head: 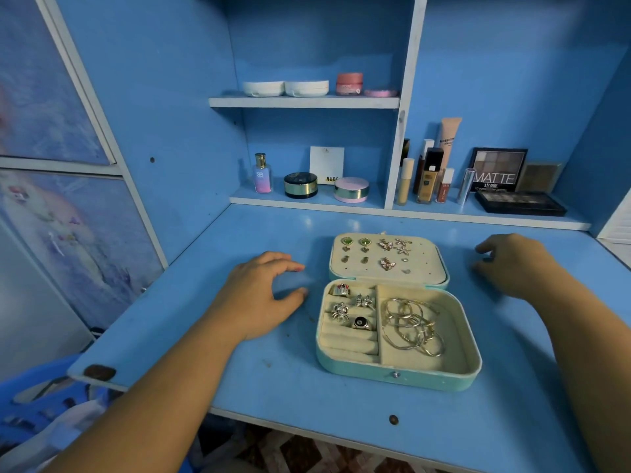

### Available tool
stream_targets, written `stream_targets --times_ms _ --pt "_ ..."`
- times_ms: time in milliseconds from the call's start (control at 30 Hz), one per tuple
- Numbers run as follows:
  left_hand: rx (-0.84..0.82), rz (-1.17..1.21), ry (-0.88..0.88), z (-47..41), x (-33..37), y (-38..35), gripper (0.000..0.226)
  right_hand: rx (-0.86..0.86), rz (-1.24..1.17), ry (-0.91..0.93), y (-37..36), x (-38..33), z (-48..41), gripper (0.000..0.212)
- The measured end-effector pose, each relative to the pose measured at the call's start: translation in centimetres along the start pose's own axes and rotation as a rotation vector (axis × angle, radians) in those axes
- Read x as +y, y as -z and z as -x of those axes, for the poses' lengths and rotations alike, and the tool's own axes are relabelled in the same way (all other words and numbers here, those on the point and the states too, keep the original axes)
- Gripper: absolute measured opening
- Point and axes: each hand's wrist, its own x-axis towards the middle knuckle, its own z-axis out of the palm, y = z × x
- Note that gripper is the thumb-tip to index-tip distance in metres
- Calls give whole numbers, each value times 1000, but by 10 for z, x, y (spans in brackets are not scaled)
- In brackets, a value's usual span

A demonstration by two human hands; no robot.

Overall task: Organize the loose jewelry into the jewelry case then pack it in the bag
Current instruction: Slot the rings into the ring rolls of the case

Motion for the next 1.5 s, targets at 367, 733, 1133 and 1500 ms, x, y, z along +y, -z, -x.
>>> stream_targets --times_ms 367,733,1133,1500 --pt "-9 -20 -5 2 6 4 64 24 -244 261 -6 -4 -2 19" --pt "31 -14 20 6 12 7 63 -133 -348 213 3 16 -6 18" --pt "-173 -55 -336 -79 171 -31 44 154 -676 194 -16 26 -29 12" --pt "-455 -380 -220 -133 213 -70 39 217 -705 224 -22 30 -44 10"
